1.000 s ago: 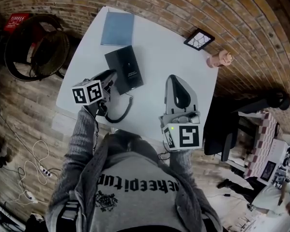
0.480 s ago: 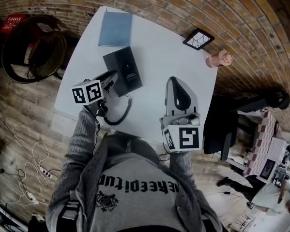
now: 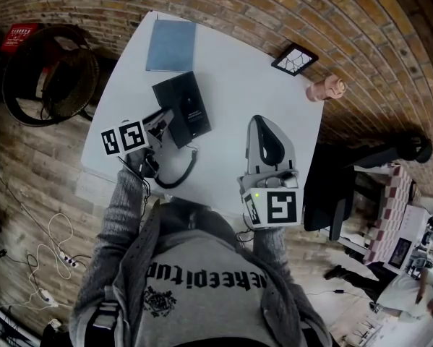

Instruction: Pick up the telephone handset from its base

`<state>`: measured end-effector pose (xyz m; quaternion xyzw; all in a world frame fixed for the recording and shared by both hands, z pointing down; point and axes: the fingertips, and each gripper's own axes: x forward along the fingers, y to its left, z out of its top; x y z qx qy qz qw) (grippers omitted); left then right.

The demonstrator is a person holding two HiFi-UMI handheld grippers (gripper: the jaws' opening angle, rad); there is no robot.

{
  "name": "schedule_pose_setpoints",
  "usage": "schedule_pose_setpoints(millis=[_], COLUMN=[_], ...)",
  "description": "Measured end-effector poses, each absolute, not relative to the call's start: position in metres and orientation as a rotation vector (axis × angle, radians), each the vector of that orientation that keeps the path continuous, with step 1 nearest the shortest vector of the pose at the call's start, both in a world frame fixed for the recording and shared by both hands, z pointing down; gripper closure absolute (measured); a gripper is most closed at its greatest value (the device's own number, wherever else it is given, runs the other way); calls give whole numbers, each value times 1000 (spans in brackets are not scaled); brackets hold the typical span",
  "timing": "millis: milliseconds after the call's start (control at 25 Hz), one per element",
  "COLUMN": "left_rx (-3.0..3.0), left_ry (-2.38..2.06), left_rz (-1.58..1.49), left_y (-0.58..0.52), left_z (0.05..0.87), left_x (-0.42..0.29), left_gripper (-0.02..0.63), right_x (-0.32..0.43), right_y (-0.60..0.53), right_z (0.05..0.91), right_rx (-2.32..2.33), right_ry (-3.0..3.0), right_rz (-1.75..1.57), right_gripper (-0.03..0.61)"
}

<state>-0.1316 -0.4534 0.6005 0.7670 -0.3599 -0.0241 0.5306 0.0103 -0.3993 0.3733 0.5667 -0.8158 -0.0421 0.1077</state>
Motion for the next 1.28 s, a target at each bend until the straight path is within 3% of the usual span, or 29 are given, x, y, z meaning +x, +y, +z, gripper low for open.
schedule_pose_setpoints(millis=[1280], left_rx=[2187], left_ry=[-1360], left_rz=[-66], left_y=[-367], left_z=[440], left_x=[-170], left_gripper=[543], right_x=[10], right_y=[-344], right_z=[333], right_rx=[1518], right_ry=[-2606], right_rz=[-224], right_gripper=[575])
